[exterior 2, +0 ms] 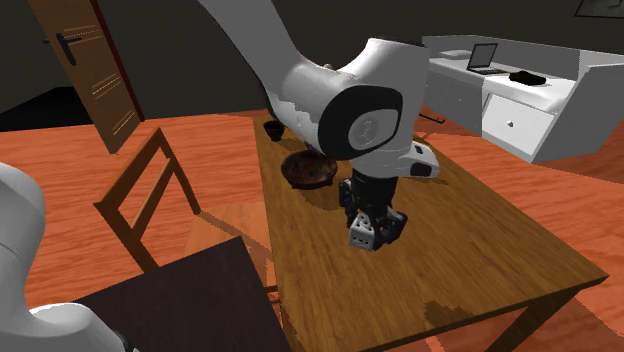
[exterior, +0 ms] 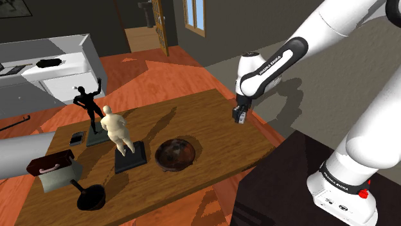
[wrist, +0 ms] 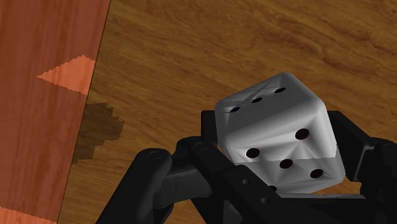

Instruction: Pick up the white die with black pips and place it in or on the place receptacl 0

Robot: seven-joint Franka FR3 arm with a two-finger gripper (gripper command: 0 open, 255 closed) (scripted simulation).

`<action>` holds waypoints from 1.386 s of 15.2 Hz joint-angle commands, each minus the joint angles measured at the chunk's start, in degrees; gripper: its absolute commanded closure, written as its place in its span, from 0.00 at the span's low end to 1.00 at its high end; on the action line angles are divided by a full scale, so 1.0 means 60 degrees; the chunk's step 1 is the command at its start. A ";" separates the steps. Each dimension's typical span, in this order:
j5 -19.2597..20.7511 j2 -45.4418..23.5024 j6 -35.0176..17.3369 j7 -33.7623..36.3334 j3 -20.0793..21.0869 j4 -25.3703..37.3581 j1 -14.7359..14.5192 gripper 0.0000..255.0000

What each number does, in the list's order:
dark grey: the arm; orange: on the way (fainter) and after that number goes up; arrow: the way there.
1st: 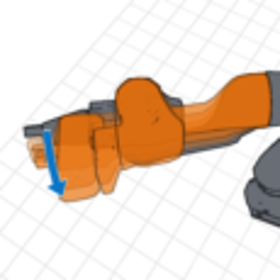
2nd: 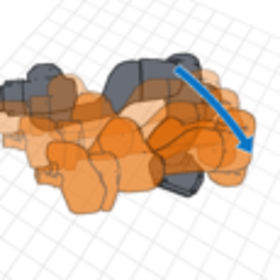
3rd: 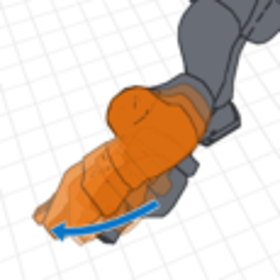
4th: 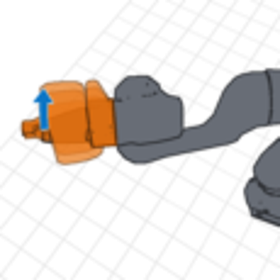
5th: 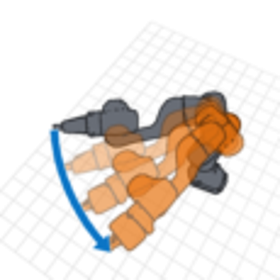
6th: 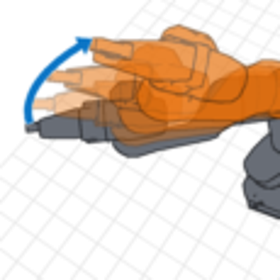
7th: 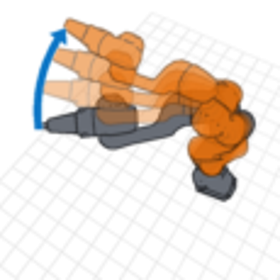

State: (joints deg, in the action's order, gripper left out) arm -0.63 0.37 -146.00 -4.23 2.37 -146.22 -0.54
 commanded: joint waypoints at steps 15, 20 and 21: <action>0.0005 0.0055 0.1373 0.1756 0.0941 0.1325 -0.0803 1.00; 0.0253 -0.0836 0.1594 0.3008 0.1457 0.2426 -0.1362 1.00; 0.0319 -0.1033 0.1653 0.3252 0.1541 0.2678 -0.1480 1.00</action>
State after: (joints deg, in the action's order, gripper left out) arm 0.92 -4.70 -136.57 13.83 11.13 -131.76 -8.78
